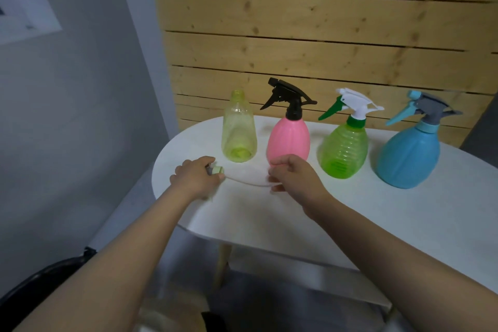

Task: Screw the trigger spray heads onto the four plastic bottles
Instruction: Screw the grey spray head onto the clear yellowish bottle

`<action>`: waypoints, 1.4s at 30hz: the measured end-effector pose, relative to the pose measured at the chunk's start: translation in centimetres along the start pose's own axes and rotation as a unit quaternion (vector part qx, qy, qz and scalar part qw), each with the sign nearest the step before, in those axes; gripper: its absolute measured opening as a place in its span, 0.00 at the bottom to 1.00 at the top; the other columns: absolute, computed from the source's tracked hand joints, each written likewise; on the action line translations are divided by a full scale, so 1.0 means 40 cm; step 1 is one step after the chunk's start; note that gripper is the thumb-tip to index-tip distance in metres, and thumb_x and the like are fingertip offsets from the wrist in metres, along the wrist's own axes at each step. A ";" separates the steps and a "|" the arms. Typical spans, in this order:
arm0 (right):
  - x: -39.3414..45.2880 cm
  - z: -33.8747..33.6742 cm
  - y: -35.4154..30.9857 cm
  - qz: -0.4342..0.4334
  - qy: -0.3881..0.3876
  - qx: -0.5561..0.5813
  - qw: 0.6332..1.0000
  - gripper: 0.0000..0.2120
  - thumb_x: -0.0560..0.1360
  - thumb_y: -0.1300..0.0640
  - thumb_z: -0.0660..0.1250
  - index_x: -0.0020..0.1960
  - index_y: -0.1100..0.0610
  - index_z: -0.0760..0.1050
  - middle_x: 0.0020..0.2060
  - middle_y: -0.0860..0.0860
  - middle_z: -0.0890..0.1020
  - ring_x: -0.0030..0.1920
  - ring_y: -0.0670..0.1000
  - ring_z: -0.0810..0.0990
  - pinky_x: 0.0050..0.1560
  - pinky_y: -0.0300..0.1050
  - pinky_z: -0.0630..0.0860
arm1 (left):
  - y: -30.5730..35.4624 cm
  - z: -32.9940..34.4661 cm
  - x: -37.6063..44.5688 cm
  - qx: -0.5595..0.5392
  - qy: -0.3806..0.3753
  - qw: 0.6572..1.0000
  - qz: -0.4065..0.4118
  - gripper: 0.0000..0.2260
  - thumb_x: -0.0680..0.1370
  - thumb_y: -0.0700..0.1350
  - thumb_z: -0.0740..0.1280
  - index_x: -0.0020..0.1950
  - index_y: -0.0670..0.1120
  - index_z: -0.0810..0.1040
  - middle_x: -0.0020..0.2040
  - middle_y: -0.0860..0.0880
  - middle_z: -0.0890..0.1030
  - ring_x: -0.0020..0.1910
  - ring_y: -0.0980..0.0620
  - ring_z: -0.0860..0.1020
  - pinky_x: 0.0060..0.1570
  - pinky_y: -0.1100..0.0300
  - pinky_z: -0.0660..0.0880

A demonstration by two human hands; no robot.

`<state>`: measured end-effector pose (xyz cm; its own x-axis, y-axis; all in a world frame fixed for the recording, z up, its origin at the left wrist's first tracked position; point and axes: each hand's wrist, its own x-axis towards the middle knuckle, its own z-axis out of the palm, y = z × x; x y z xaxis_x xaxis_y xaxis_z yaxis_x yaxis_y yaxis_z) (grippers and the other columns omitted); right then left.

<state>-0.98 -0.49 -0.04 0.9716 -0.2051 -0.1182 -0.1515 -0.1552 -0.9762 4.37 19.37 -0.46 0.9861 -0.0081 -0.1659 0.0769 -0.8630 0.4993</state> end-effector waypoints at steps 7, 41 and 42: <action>0.037 0.064 -0.035 -0.080 -0.010 -0.087 0.993 0.22 0.75 0.53 0.67 0.67 0.57 0.68 0.60 0.52 0.77 0.58 0.50 0.76 0.55 0.37 0.72 | -0.039 -0.023 0.008 -0.092 0.009 0.995 0.039 0.26 0.72 0.47 0.71 0.69 0.48 0.69 0.56 0.43 0.78 0.56 0.42 0.76 0.56 0.52 0.72; -0.040 -0.073 -0.118 -0.206 0.058 -0.204 0.955 0.35 0.61 0.46 0.77 0.64 0.52 0.68 0.53 0.45 0.76 0.52 0.46 0.76 0.48 0.38 0.72 | -0.010 -0.057 -0.027 -0.230 -0.189 0.953 0.065 0.17 0.67 0.55 0.74 0.48 0.45 0.80 0.38 0.48 0.81 0.33 0.54 0.75 0.36 0.63 0.71; -0.057 -0.111 -0.114 -0.204 0.056 -0.214 0.954 0.34 0.61 0.47 0.77 0.64 0.52 0.69 0.53 0.45 0.76 0.52 0.46 0.75 0.46 0.35 0.70 | 0.002 -0.052 -0.027 -0.231 -0.187 0.953 0.067 0.20 0.64 0.55 0.76 0.50 0.46 0.81 0.41 0.47 0.82 0.34 0.55 0.77 0.38 0.63 0.73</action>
<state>-3.31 -3.60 5.48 0.9433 -0.1417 0.3001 0.1518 -0.6199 -0.7698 3.61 20.35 1.54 0.8766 -0.3566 -0.3231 0.0958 -0.5287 0.8434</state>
